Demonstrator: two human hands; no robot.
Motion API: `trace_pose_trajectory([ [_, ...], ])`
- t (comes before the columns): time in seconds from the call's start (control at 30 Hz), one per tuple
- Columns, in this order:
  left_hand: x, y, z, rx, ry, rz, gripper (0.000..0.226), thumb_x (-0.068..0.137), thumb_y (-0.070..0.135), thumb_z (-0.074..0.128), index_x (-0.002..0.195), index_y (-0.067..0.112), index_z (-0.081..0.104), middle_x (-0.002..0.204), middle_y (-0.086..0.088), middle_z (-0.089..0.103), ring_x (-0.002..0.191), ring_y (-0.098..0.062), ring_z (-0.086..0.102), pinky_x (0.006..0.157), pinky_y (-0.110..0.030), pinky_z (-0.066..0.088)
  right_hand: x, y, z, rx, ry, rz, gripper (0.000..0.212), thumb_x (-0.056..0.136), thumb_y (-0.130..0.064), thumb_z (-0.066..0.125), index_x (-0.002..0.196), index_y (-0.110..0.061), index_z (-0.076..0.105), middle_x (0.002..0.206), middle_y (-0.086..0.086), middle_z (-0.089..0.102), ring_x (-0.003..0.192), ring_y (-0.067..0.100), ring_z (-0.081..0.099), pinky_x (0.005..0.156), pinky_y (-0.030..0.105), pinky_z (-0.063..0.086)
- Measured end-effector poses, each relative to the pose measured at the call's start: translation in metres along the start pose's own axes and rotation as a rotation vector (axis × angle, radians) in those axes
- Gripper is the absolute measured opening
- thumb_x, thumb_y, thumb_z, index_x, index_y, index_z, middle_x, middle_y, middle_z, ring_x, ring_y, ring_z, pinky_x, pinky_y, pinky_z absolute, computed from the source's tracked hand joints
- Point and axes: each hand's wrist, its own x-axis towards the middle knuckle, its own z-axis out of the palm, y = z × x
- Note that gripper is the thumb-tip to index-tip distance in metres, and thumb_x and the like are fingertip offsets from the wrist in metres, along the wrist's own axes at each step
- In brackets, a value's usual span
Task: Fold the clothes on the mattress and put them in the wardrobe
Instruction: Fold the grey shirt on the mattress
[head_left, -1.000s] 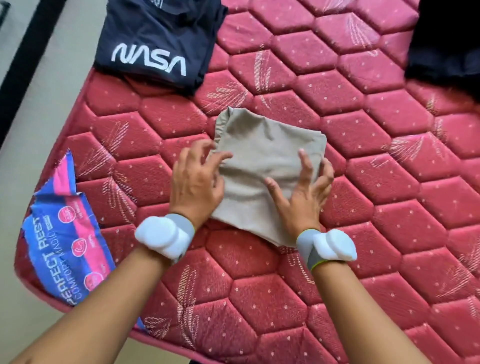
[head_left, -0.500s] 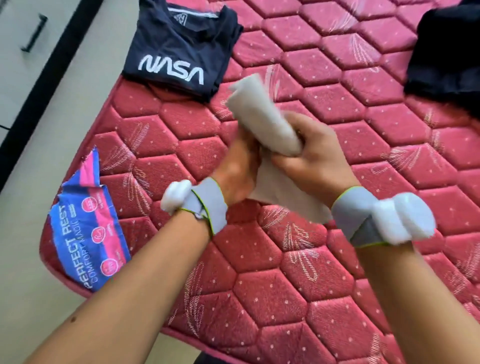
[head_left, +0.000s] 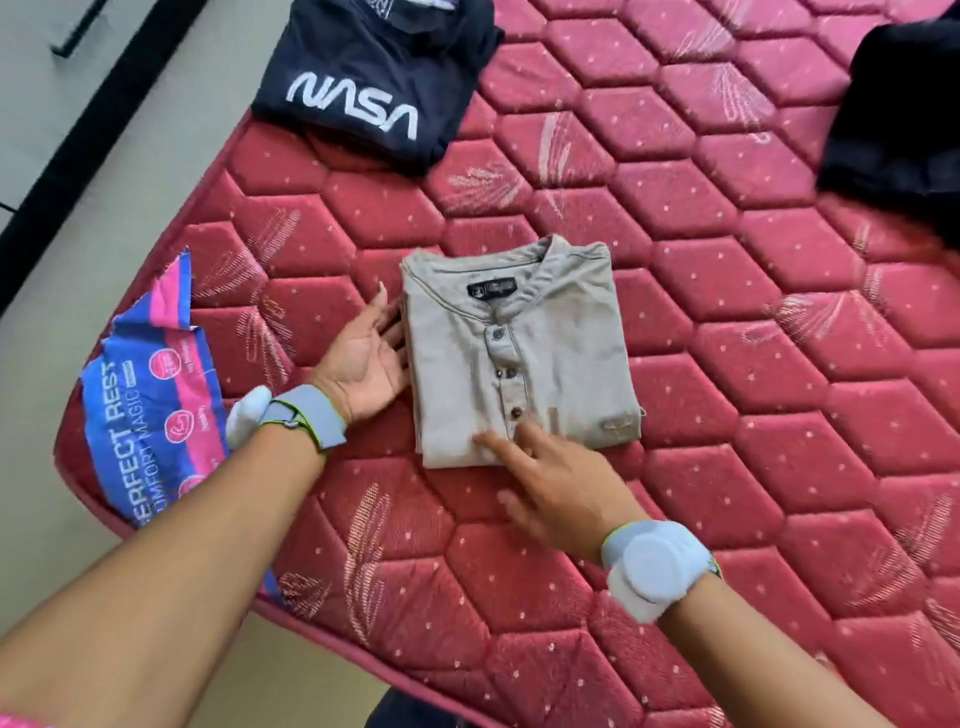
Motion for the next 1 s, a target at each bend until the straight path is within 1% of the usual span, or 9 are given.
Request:
trace_pose_trajectory([
  [0.1,-0.002,-0.010,0.007,0.004,0.050,0.073,0.026,0.098,0.034,0.047,0.097,0.019,0.068,0.084,0.004,0.070,0.076,-0.010,0.068,0.073,-0.028,0.058,0.007,0.011,-0.014,0.114,0.322,0.152,0.046,0.089,-0.038,0.041,0.128,-0.016,0.047,0.095,0.009,0.061,0.078,0.033,0.061,0.063,0.042,0.052],
  [0.2,-0.005,-0.025,0.016,0.098,0.217,0.194,0.018,0.096,0.026,0.054,0.108,0.014,0.061,0.092,0.000,0.067,0.081,-0.012,0.064,0.082,-0.031,0.053,0.024,0.039,-0.025,0.159,0.575,0.593,0.044,0.087,-0.034,0.046,0.122,-0.011,0.055,0.101,0.015,0.058,0.092,0.036,0.054,0.081,0.042,0.042],
  [0.3,-0.015,-0.044,0.015,0.355,0.369,0.206,0.024,0.089,0.038,0.062,0.088,0.015,0.062,0.088,-0.002,0.068,0.082,-0.016,0.062,0.079,-0.031,0.050,0.037,0.059,-0.033,0.455,0.449,0.980,0.056,0.088,-0.042,0.059,0.131,-0.009,0.047,0.125,0.020,0.052,0.117,0.038,0.046,0.099,0.039,0.030],
  [0.37,-0.024,-0.059,0.011,0.527,0.412,0.201,0.039,0.079,0.052,0.065,0.084,0.013,0.063,0.091,-0.004,0.070,0.087,-0.020,0.064,0.083,-0.035,0.051,0.042,0.066,-0.042,0.604,0.293,1.066,0.063,0.086,-0.053,0.059,0.131,-0.012,0.044,0.127,0.017,0.055,0.119,0.035,0.049,0.098,0.039,0.035],
  [0.47,-0.031,-0.068,0.010,0.792,0.470,0.237,0.054,0.074,0.058,0.061,0.101,0.011,0.064,0.105,-0.010,0.070,0.099,-0.027,0.065,0.091,-0.043,0.051,0.049,0.061,-0.053,1.040,0.210,1.047,0.062,0.084,-0.051,0.063,0.126,-0.018,0.033,0.117,0.007,0.057,0.100,0.025,0.059,0.086,0.035,0.049],
  [0.57,-0.026,-0.053,0.013,0.809,0.474,0.312,0.054,0.073,0.058,0.058,0.102,0.013,0.063,0.103,-0.008,0.070,0.099,-0.029,0.064,0.088,-0.043,0.051,0.057,0.054,-0.052,1.362,0.206,0.931,0.055,0.085,-0.026,0.069,0.129,-0.011,0.041,0.117,0.007,0.063,0.097,0.022,0.065,0.079,0.031,0.057],
  [0.67,-0.019,-0.017,0.015,0.827,0.395,0.449,0.028,0.085,0.043,0.065,0.091,0.016,0.061,0.087,0.002,0.069,0.083,-0.019,0.064,0.078,-0.034,0.051,0.074,0.044,-0.064,1.452,0.283,0.821,0.043,0.085,-0.012,0.067,0.123,-0.019,0.047,0.116,0.006,0.066,0.100,0.020,0.066,0.081,0.032,0.057],
  [0.77,-0.011,0.040,0.022,0.890,0.309,0.597,0.013,0.090,0.031,0.063,0.089,0.020,0.059,0.078,0.008,0.064,0.064,0.002,0.056,0.066,-0.024,0.045,0.107,0.028,-0.097,1.500,0.356,0.717,0.034,0.087,-0.005,0.062,0.111,-0.023,0.045,0.103,0.000,0.066,0.086,0.014,0.065,0.072,0.029,0.058],
  [1.0,0.035,0.240,0.028,0.780,0.099,0.784,0.023,0.085,0.037,0.064,0.097,0.018,0.063,0.099,0.001,0.070,0.085,-0.006,0.064,0.081,-0.028,0.053,0.265,0.002,-0.189,1.545,0.620,0.419,0.030,0.090,0.001,0.057,0.110,-0.016,0.043,0.101,0.004,0.065,0.082,0.013,0.065,0.072,0.031,0.055],
])
